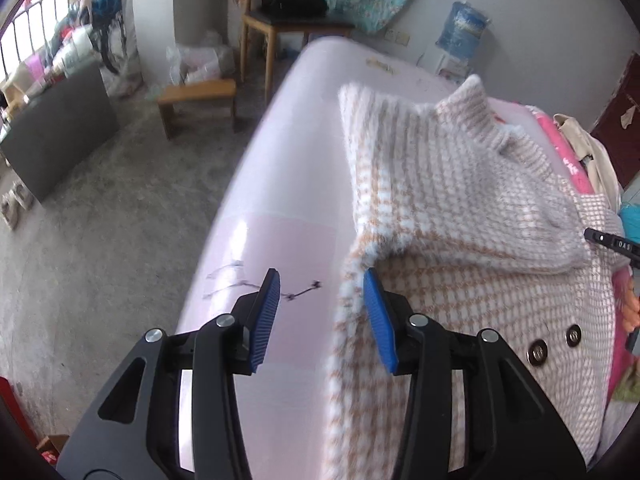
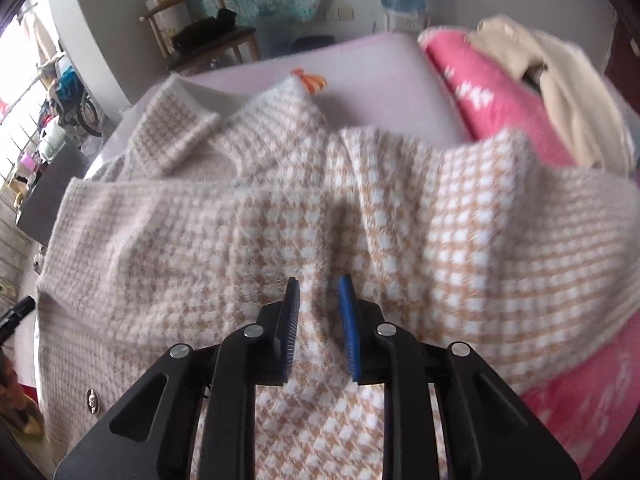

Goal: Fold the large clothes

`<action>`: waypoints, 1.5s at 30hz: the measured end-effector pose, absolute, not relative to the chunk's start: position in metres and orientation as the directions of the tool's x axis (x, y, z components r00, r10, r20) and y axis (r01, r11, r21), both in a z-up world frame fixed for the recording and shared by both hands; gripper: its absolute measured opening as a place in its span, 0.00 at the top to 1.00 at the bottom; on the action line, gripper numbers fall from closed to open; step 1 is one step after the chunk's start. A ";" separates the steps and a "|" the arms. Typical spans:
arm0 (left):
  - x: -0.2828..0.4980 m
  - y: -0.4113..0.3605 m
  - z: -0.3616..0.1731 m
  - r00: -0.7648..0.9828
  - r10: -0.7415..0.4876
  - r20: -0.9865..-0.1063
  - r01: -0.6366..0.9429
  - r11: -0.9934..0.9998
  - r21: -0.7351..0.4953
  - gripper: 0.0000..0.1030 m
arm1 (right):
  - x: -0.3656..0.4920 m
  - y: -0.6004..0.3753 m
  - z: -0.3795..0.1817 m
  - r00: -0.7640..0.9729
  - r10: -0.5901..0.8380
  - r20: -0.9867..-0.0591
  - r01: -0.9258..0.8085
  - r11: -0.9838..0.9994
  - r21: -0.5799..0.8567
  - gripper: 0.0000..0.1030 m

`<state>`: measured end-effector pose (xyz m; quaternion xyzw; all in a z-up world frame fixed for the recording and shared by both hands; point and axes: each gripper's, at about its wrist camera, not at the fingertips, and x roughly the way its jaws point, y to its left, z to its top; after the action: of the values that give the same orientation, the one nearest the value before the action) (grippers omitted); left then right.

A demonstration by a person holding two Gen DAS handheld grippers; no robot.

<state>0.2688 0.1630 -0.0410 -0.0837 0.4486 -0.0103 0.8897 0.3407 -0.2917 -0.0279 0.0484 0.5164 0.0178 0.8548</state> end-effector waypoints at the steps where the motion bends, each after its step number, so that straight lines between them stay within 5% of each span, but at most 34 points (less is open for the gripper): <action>1: 0.264 0.163 -0.035 0.618 -0.090 -0.781 -0.047 0.987 -0.151 0.60 | 0.339 -0.289 -0.022 0.478 0.090 -0.874 -0.004 0.995 0.100 0.75; 4: 0.270 0.152 -0.011 0.665 -0.147 -0.732 0.041 0.986 -0.161 0.60 | 0.342 -0.271 -0.015 0.494 0.125 -0.860 -0.086 0.992 0.095 0.64; 8: 0.325 0.119 -0.006 0.643 -0.244 -0.726 0.148 0.969 -0.195 0.60 | 0.361 -0.239 -0.028 0.462 0.174 -0.870 -0.181 0.978 0.099 0.64; 17: 0.436 0.107 -0.063 0.543 -0.115 -0.832 0.051 0.993 -0.104 0.59 | 0.398 -0.257 -0.054 0.449 0.127 -0.884 -0.094 0.991 0.094 0.64; 21: 0.439 0.110 -0.052 0.583 -0.094 -0.807 0.031 0.995 -0.093 0.60 | 0.402 -0.246 -0.046 0.462 0.060 -0.885 -0.083 0.996 0.024 0.64; 28: 0.449 0.108 -0.060 0.573 -0.034 -0.819 -0.011 0.999 -0.049 0.57 | 0.401 -0.181 -0.035 0.430 0.257 -0.866 -0.269 0.951 0.149 0.62; 31: 0.449 0.118 -0.068 0.580 -0.036 -0.814 -0.056 0.995 -0.084 0.46 | 0.410 -0.165 -0.054 0.401 0.236 -0.885 -0.289 0.950 0.122 0.62; 35: 0.441 0.122 -0.060 0.595 -0.002 -0.804 -0.080 0.995 -0.062 0.49 | 0.414 -0.168 -0.056 0.375 0.225 -0.899 -0.257 0.957 0.133 0.60; 41: 0.386 0.080 -0.041 0.597 -0.067 -0.799 0.091 0.996 -0.016 0.47 | 0.376 -0.177 -0.039 0.403 0.218 -0.889 -0.278 0.954 0.108 0.48; 45: 0.370 0.048 -0.067 0.568 0.022 -0.823 0.129 0.985 0.115 0.46 | 0.363 -0.183 -0.058 0.405 0.154 -0.901 -0.278 0.960 0.039 0.46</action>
<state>0.3697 0.0477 -0.0668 0.0814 0.4639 -0.0303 0.8816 0.3626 -0.1826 -0.0581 -0.0583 0.5301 0.1292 0.8360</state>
